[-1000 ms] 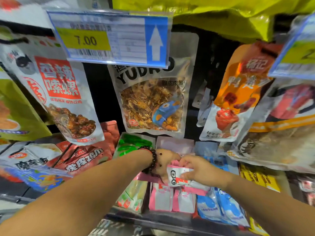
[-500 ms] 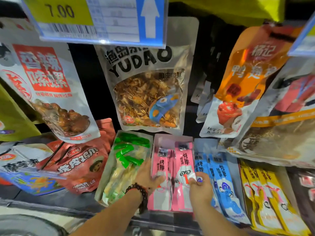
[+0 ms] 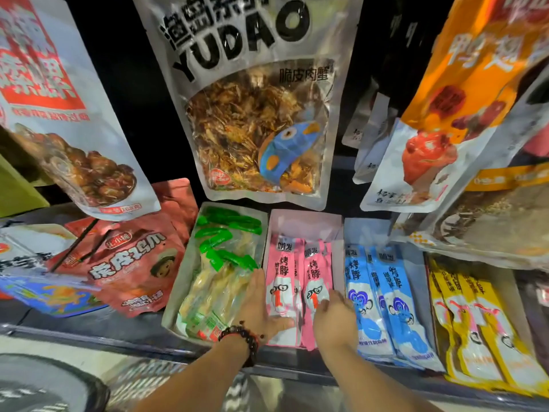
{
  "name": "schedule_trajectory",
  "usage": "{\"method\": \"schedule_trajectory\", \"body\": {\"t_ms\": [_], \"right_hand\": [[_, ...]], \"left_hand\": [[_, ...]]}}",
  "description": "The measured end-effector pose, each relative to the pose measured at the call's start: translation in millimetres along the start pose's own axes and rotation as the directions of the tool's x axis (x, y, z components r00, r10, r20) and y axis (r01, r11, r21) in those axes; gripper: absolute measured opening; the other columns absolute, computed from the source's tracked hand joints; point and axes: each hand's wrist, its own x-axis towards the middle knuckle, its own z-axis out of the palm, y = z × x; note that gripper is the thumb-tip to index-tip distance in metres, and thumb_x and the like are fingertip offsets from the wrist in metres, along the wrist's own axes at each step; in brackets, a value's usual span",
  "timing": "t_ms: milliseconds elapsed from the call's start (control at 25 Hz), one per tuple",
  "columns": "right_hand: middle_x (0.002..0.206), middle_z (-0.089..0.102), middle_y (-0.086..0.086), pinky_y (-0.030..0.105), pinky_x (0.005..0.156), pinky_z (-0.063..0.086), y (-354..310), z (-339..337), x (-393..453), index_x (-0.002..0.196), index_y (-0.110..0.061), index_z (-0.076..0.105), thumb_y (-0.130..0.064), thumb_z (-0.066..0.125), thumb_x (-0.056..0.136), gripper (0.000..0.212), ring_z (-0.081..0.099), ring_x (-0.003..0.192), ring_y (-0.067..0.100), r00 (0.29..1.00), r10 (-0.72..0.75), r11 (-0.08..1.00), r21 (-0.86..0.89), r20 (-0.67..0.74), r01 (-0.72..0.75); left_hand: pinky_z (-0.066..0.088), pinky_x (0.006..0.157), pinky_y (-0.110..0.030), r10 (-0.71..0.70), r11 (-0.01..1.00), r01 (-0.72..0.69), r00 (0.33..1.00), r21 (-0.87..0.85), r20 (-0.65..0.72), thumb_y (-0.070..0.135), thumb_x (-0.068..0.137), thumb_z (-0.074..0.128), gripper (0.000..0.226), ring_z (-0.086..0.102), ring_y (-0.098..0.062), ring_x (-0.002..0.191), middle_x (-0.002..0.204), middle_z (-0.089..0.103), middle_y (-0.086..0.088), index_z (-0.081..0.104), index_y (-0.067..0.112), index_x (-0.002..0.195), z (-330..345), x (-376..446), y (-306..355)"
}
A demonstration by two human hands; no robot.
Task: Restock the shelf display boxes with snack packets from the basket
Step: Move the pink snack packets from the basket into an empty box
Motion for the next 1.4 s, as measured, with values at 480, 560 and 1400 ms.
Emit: {"method": "schedule_trajectory", "body": {"t_ms": [480,560,1400], "right_hand": [[0.089,0.068,0.013,0.052,0.078,0.04,37.4,-7.2,-8.8,0.121,-0.009,0.061,-0.045,0.073,0.067,0.066,0.061,0.081,0.035,0.883,-0.381,0.627,-0.626,0.274,0.464],[0.102,0.068,0.012,0.053,0.086,0.034,31.6,-9.8,-7.9,0.14,-0.017,0.039,-0.039,0.061,0.082,0.066,0.06,0.094,0.036,0.879,-0.364,0.595,-0.648,0.31,0.475],[0.161,-0.005,0.006,0.041,0.119,0.004,47.7,-33.1,10.1,0.15,-0.023,-0.012,-0.063,0.022,0.087,0.082,0.0,0.148,0.023,0.914,-0.321,0.775,-0.485,0.248,0.404]], "left_hand": [[0.008,0.122,-0.033,-0.021,0.991,0.016,0.999,0.135,0.041,0.056,0.063,0.078,0.132,-0.007,-0.013,0.147,0.159,-0.014,0.006,-0.013,0.02,0.151,-9.3,-2.5,-2.0],[0.01,0.122,-0.034,-0.035,0.989,0.029,0.999,0.146,0.034,0.059,0.063,0.077,0.133,-0.005,-0.013,0.148,0.159,-0.014,0.007,-0.015,0.022,0.151,-7.6,-2.3,-2.6],[0.005,0.12,-0.028,-0.084,0.953,0.053,0.992,0.299,0.093,0.054,0.058,0.082,0.144,-0.013,-0.014,0.146,0.155,-0.03,0.004,-0.027,0.018,0.145,-6.1,-19.1,3.3]]}}
